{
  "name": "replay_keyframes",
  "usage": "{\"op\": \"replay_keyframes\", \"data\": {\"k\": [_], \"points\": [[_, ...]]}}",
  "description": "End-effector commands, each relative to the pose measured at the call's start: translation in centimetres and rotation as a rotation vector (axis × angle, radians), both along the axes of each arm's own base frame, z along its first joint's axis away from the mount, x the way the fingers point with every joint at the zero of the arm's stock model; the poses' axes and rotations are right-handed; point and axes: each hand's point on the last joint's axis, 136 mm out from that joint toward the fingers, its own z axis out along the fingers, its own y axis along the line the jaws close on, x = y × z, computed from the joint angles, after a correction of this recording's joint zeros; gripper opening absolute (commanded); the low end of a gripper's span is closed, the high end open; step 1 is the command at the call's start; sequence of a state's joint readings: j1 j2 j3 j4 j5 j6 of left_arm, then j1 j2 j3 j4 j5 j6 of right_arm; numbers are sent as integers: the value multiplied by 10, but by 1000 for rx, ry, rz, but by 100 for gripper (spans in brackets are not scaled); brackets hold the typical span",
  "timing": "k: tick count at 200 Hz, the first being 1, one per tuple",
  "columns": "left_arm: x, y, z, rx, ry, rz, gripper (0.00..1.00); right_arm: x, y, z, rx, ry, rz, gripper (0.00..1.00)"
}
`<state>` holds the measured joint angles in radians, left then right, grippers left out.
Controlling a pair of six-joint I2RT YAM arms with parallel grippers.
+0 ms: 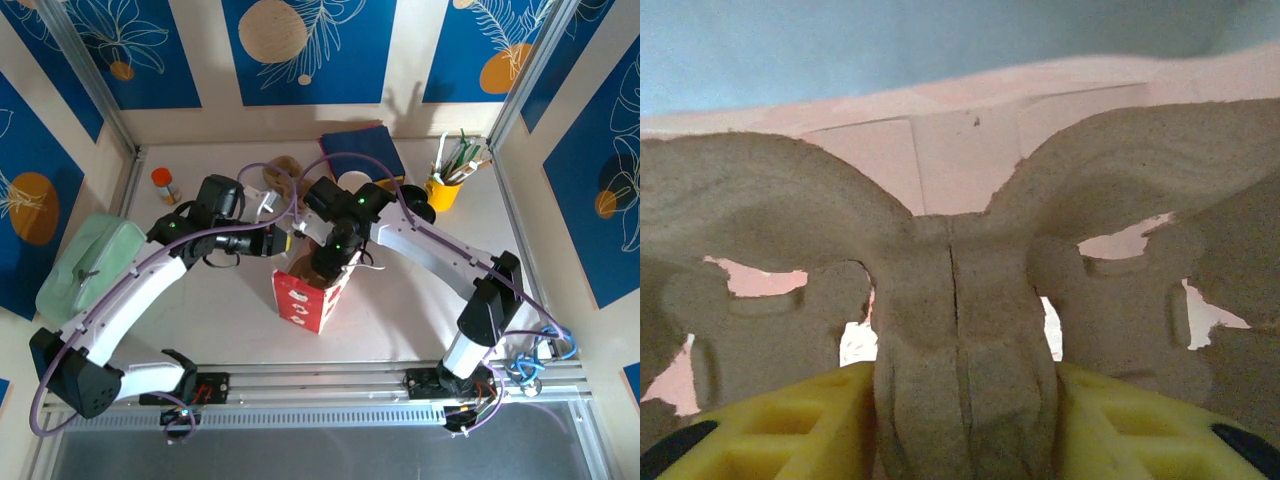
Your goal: Pack the takeout coffee
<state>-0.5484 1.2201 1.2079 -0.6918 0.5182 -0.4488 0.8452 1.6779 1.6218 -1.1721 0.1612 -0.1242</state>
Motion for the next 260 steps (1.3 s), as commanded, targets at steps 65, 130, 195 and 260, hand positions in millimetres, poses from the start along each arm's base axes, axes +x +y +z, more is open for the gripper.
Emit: {"op": "replay_keyframes", "data": {"k": [65,130,195,260], "points": [[3,24,5,81,-31,134,0,-6,7,-29,-1,57,19,45],[-1,44,1,144,-38,209,0,-6,14,-40,17,73,16,46],[-2,38,2,116,-28,190,0,-5,21,-56,-2,86,24,46],[0,34,4,96,-26,182,0,-8,32,-58,47,99,38,46]]}}
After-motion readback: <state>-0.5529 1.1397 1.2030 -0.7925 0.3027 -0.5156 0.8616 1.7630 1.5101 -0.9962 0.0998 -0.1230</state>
